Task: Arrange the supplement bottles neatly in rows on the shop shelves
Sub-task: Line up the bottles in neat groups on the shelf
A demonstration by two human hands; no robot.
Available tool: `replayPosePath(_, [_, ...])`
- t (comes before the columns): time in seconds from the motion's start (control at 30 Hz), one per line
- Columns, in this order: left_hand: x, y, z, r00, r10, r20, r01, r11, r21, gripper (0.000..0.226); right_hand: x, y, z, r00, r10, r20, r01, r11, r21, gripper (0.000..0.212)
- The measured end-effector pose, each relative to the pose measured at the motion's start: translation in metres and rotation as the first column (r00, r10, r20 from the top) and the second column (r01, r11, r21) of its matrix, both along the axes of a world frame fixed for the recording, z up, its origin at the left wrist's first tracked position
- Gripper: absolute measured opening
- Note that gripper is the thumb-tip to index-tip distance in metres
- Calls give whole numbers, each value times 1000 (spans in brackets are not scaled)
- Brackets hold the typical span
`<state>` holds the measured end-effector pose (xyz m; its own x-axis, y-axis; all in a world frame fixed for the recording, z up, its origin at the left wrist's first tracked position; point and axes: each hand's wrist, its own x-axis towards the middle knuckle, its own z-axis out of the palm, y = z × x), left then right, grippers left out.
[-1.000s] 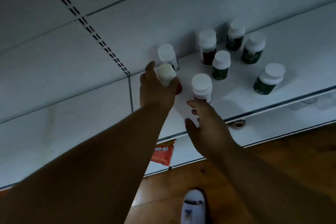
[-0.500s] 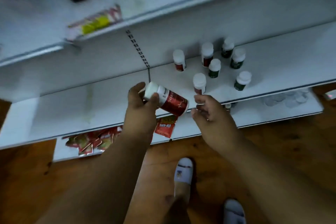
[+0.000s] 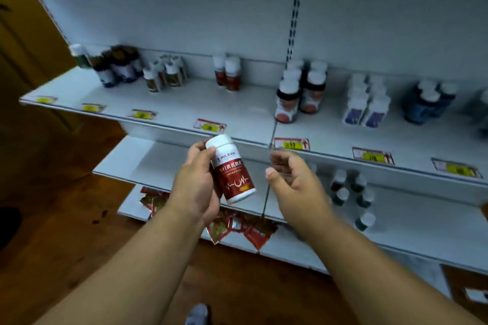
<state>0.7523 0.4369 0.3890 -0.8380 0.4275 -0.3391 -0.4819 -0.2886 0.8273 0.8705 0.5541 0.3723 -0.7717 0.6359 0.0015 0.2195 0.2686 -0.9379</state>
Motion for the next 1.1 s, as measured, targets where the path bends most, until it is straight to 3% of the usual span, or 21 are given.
replayPosePath(0.2, [-94,-17,25,994,-83,72,79,995,58,20,-106,-30,15,995,-67,-74,66,998,-23,26])
replayPosePath(0.3, [-141,-25,34,979,-172,109,169,985,33,28,-152,-36,14,990,-139,-39,138,990,-23,23])
replayPosePath(0.4, [-185,-18,30,967,-252,-34,249,966,-68,27,-187,-31,15,987,-161,-10,161,987,-3,29])
replayPosePath(0.57, [-248,20,12,941,-268,-205,216,945,-245,38,-237,11,-4,985,-167,45,160,979,124,36])
replayPosePath(0.77, [-309,82,-9,731,-398,-554,22,826,-564,40,-301,68,-26,971,-72,229,-11,940,341,52])
replayPosePath(0.9, [-351,109,-19,554,-518,-652,5,785,-620,38,-335,86,-36,948,-41,315,-81,928,363,61])
replayPosePath(0.97, [-372,121,-25,467,-570,-676,4,766,-643,41,-351,96,-43,925,-32,378,-120,921,372,75])
replayPosePath(1.1, [-402,138,-34,377,-648,-662,58,730,-681,45,-371,103,-54,881,-123,457,-105,891,441,106])
